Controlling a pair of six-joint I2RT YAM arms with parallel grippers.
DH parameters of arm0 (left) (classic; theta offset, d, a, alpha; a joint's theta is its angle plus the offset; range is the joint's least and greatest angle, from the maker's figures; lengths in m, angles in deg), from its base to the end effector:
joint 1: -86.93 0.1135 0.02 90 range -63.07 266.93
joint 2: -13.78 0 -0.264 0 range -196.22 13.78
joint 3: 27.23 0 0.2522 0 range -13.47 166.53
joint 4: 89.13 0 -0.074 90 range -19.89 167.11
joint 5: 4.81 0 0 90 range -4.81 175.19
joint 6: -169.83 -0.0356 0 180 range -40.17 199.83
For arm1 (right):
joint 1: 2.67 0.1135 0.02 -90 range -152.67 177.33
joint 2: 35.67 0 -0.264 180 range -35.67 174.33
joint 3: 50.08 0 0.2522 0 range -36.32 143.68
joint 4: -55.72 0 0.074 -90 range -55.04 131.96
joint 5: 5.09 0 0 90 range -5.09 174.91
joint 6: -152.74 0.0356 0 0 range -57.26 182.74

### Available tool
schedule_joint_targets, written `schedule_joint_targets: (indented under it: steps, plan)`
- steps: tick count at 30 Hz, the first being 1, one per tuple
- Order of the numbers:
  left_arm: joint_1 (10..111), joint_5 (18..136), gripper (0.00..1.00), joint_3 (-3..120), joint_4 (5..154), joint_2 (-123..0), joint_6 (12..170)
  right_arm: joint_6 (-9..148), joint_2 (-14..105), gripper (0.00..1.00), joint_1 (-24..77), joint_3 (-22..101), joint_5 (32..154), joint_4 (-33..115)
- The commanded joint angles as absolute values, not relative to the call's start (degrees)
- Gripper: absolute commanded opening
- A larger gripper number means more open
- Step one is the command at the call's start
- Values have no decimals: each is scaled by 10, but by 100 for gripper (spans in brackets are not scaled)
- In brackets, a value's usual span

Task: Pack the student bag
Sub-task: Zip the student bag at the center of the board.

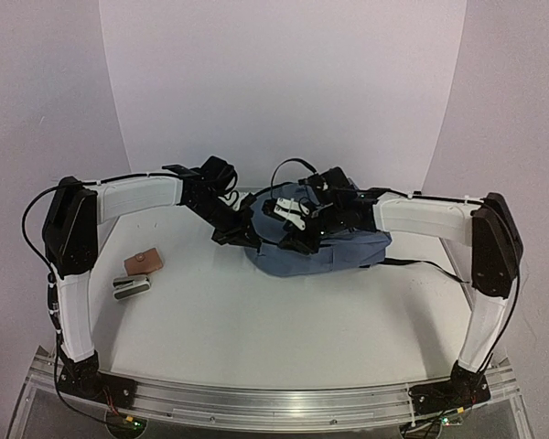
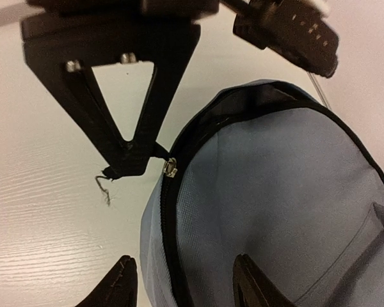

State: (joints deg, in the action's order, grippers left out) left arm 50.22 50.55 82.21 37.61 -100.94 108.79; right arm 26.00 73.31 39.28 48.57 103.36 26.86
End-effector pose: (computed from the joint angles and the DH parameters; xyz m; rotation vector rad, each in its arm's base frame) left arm 0.3370 -0.2765 0.2420 0.4312 2.7552 -1.1522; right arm 0.3179 0.3008 0.2498 -1.5527 1.6216 0.4115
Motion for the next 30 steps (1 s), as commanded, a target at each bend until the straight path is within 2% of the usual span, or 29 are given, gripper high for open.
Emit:
schedule_joint_targets:
  steps: [1,4,7,8,17,24,28,30]
  plan:
    - [502,487,0,828,399,-984,1096,245,756,42,397,498,1011,278]
    - [502,495,0,820,401,-981,1100,230,751,27,397,472,995,278]
    - [508,507,0,813,397,-982,1107,233,725,1,396,445,978,278]
    - [511,514,0,810,394,-982,1111,234,712,0,396,432,974,278]
    - [543,590,0,794,359,-974,1110,200,600,0,364,318,945,273]
    - [529,515,0,810,364,-982,1075,142,591,1,301,303,946,263]
    - [508,442,0,829,396,-994,1078,146,618,13,300,343,964,264]
    - [503,424,0,835,405,-1000,1084,158,635,24,303,371,975,263]
